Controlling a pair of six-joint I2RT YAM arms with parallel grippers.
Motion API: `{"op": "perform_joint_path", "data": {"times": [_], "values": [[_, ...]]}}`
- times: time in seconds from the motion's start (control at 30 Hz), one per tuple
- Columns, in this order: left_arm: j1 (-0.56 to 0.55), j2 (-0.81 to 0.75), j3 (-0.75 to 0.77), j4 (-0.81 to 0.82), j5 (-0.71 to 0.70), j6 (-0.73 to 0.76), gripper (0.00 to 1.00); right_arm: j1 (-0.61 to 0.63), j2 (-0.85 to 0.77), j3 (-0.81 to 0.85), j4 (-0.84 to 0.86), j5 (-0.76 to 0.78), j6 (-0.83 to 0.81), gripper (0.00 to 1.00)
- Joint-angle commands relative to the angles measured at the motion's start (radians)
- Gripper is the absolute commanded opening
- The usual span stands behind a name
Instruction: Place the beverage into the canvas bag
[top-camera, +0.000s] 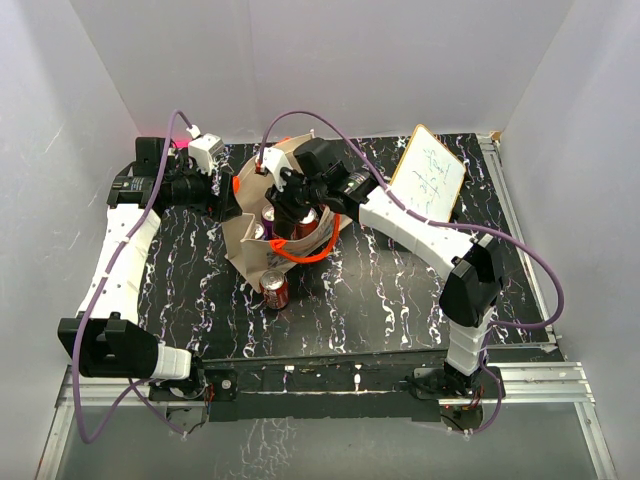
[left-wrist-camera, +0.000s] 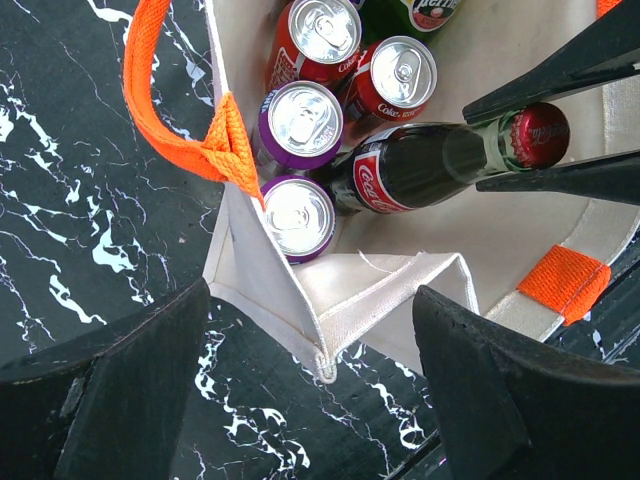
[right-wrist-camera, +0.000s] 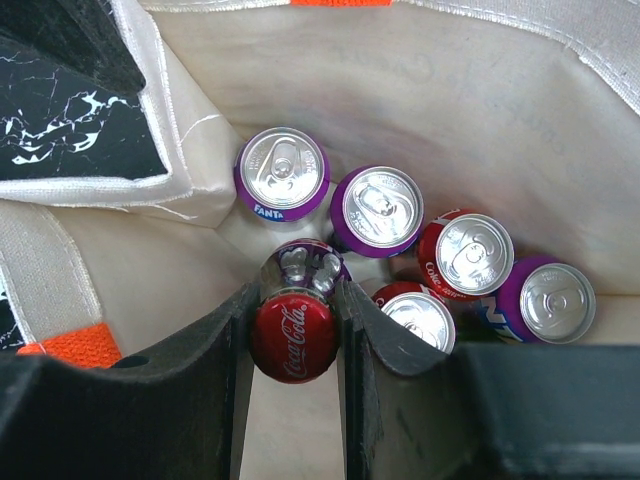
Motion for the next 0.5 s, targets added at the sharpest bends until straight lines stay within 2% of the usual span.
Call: {"op": "perform_joint_path", "data": {"times": [0.0, 0.2, 0.47], "values": [[0.006, -0.040, 0.006, -0.002, 0.035, 0.015, 0.81, -0.004, 0.006, 0.048, -0.033, -0.036, -0.015, 0.30], [0.006, -0.045, 0.028, -0.004, 0.048, 0.017, 0.83, -0.004, 0.036, 0.123, -0.057, -0.121, 0.010, 0.48], [0.007, -0.059, 0.036, -0.007, 0.051, 0.029, 0.85, -0.004, 0.051, 0.156, -0.059, -0.149, 0.023, 0.55]]}}
